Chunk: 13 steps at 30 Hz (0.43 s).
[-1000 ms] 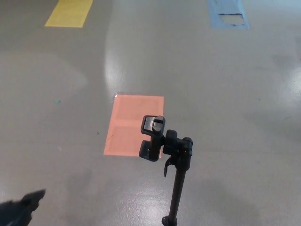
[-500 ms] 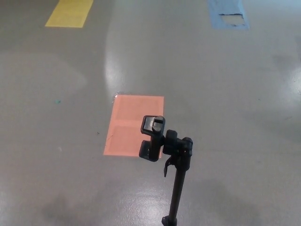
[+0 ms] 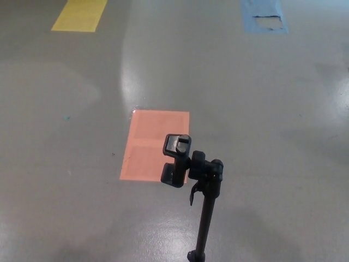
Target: The robot uses its left hand to grab the top of a phone stand kept on the floor and tilt it upwards to adjust its angle
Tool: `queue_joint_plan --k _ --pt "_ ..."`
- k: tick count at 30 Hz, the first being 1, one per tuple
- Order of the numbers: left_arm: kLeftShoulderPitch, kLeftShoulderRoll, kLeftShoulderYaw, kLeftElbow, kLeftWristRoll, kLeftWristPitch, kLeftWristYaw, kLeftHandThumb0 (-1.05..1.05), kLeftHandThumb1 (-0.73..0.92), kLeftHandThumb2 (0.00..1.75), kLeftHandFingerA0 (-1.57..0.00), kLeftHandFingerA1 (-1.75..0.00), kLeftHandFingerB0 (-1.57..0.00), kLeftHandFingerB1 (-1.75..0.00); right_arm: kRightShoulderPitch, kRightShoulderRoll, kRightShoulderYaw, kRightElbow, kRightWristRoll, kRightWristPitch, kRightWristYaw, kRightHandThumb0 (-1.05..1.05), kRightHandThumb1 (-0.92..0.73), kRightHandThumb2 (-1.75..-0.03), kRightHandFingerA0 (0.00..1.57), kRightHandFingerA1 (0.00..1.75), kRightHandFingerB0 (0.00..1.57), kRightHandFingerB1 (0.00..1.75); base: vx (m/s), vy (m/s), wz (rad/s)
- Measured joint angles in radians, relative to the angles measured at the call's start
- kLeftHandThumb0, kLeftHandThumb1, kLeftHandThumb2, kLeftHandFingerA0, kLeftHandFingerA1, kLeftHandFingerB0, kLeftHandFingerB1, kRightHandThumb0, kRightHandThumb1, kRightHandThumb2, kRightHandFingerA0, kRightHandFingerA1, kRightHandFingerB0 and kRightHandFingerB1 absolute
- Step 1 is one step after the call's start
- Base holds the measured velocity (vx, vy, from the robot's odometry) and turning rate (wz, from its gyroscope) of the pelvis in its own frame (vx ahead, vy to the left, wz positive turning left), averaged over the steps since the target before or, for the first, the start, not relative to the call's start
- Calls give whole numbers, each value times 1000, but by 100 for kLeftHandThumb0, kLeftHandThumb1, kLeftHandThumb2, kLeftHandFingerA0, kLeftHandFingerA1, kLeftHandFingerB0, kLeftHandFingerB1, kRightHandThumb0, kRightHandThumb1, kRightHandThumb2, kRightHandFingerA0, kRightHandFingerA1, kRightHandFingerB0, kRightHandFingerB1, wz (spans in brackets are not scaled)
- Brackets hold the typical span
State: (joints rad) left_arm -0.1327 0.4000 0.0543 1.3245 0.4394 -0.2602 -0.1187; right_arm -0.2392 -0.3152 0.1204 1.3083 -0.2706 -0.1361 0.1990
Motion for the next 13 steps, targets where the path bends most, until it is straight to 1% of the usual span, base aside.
queue_joint_plan --k 6,7,8,13 --pt "15 0 -39 0 -13 1 -26 -83 78 107 -8 -28 -7 -15 13 0 7 1 -2 0 -7 -67 -79 -64 15 34 18 29 0 0 0" --pt "14 0 -42 0 -14 1 -28 -84 77 106 -8 -29 -7 -17 12 0 6 1 -2 1 -8 -68 -79 -64 16 34 19 28 0 0 0" --pt "11 0 -47 0 -15 3 -30 -73 71 108 -3 -35 -2 -25 11 0 4 1 -1 1 -8 -68 -79 -64 16 35 19 29 0 0 0" --pt "-8 0 -63 -1 -25 6 -35 -72 71 107 -4 -37 -3 -26 1 0 -10 4 3 5 -12 -69 -79 -64 18 36 19 29 0 0 0"
